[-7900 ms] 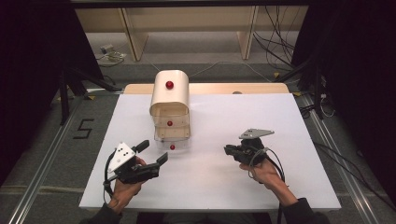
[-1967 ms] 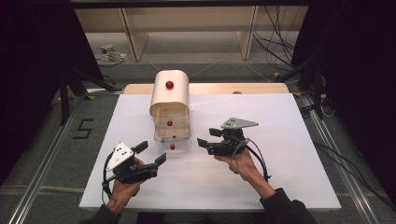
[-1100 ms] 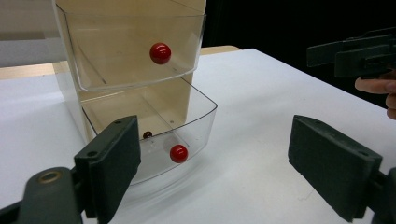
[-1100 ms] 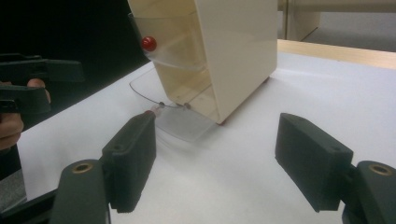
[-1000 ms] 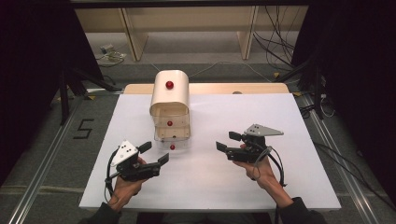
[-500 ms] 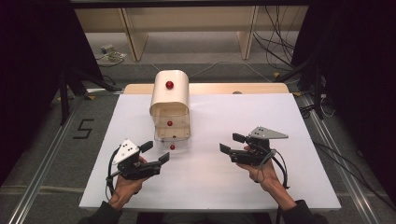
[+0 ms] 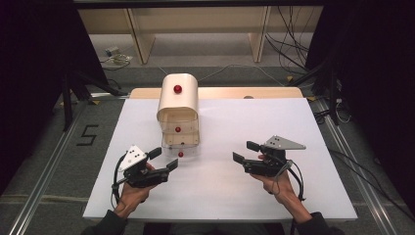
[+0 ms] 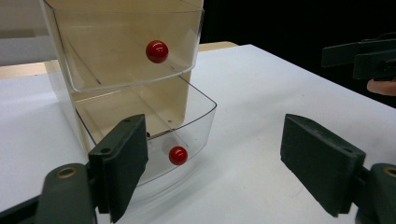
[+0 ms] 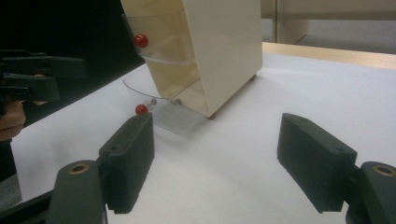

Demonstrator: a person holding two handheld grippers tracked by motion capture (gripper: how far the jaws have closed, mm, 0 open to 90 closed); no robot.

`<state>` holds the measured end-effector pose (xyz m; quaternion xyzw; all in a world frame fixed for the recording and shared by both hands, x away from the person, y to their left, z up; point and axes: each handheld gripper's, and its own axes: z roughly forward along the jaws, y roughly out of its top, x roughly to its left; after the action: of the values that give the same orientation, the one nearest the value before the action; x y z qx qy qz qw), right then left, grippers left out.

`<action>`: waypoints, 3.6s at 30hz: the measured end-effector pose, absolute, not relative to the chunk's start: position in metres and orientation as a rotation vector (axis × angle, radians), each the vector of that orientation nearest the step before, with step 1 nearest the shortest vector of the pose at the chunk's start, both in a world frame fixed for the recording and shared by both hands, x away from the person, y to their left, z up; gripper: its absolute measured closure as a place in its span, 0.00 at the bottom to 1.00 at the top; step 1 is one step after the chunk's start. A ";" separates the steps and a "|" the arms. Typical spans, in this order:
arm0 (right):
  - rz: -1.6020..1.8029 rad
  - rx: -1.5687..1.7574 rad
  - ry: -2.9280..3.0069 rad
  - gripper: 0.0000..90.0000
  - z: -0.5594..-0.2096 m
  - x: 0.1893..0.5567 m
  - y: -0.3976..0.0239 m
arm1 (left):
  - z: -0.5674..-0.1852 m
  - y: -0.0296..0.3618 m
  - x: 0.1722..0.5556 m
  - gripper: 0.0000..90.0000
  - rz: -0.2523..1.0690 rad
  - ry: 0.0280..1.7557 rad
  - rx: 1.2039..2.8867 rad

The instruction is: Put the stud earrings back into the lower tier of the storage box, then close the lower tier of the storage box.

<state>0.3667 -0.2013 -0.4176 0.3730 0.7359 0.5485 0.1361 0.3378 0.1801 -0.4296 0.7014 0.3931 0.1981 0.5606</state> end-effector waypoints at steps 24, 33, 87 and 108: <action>1.575 1.082 2.115 0.31 -0.425 0.358 -0.212 | -0.432 0.181 0.343 0.34 0.437 0.911 1.683; 1.572 1.088 2.111 0.31 -0.427 0.354 -0.218 | -0.432 0.182 0.346 0.36 0.445 0.917 1.703; 1.560 1.086 2.130 0.31 -0.431 0.341 -0.227 | -0.454 0.173 0.371 0.98 0.504 1.035 1.929; 1.558 1.093 2.128 0.31 -0.431 0.338 -0.229 | -0.458 0.170 0.380 0.99 0.516 1.046 1.918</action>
<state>0.3380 -0.2285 -0.4308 0.3790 0.7376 0.5402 0.1429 0.3801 0.1699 -0.4577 0.7698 0.4201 0.2072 0.4336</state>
